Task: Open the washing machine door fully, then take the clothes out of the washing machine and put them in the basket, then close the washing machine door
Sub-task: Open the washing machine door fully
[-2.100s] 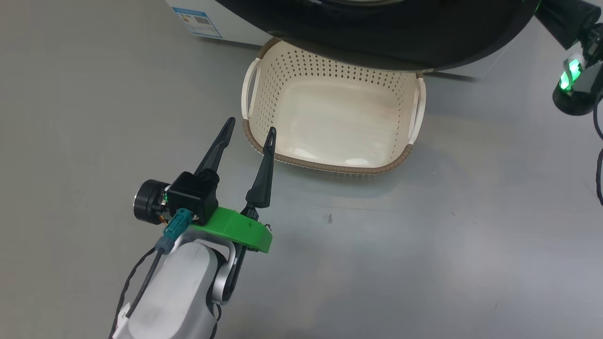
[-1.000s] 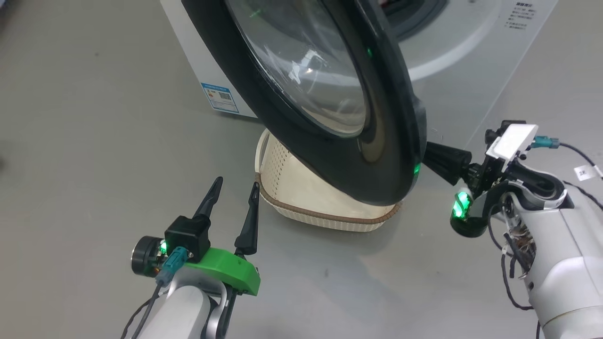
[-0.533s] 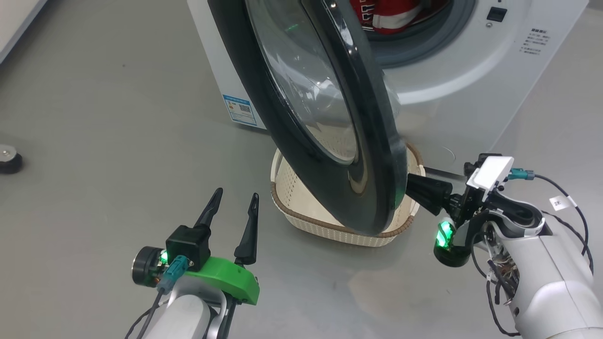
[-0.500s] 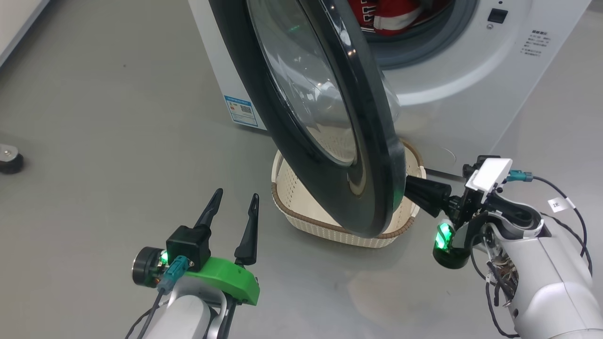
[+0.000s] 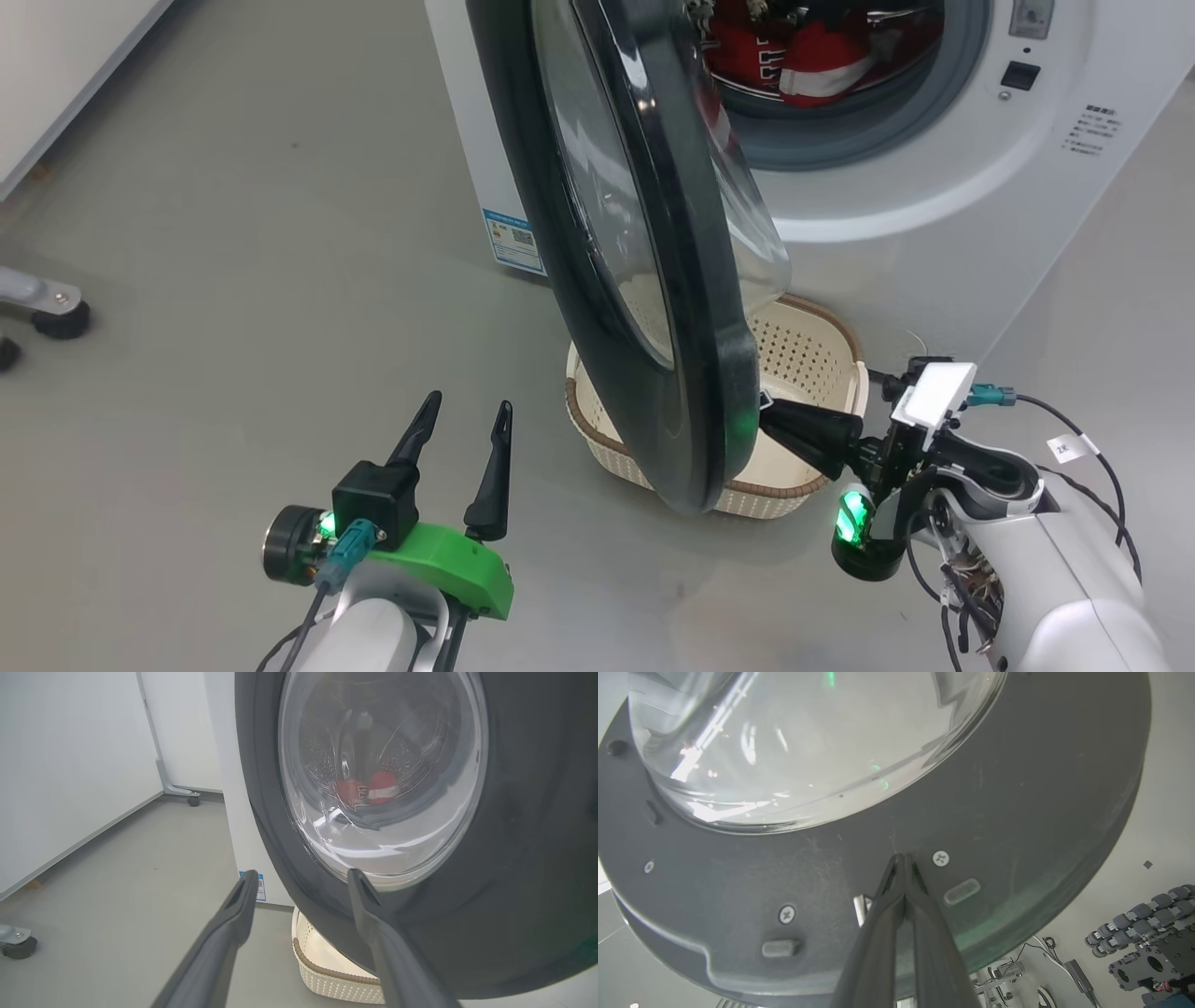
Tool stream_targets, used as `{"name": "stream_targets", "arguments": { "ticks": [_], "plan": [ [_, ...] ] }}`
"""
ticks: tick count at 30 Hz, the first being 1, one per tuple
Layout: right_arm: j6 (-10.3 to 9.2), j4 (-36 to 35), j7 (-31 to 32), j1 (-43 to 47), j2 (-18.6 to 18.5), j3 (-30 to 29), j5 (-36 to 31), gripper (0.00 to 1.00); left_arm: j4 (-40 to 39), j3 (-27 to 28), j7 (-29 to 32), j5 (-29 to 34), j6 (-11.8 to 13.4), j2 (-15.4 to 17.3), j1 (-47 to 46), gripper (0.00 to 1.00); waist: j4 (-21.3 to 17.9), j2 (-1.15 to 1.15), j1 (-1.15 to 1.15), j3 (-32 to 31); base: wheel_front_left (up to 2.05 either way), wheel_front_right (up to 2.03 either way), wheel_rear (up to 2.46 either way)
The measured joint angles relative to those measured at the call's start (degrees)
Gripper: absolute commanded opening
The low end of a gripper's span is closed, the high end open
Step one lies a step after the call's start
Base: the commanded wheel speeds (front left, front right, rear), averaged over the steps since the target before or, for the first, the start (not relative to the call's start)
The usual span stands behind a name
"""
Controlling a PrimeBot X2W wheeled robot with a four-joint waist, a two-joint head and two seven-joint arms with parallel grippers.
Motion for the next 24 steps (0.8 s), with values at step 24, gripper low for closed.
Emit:
{"name": "stream_targets", "arguments": {
  "ticks": [24],
  "plan": [
    [0.24,-3.6,-3.6,2.4,0.1,11.9,8.3,0.0,-0.3,1.5,0.0,0.0,0.0,0.1,1.3,1.0,1.4,0.0,0.0,-0.9,0.0,0.0,0.0]
  ]
}}
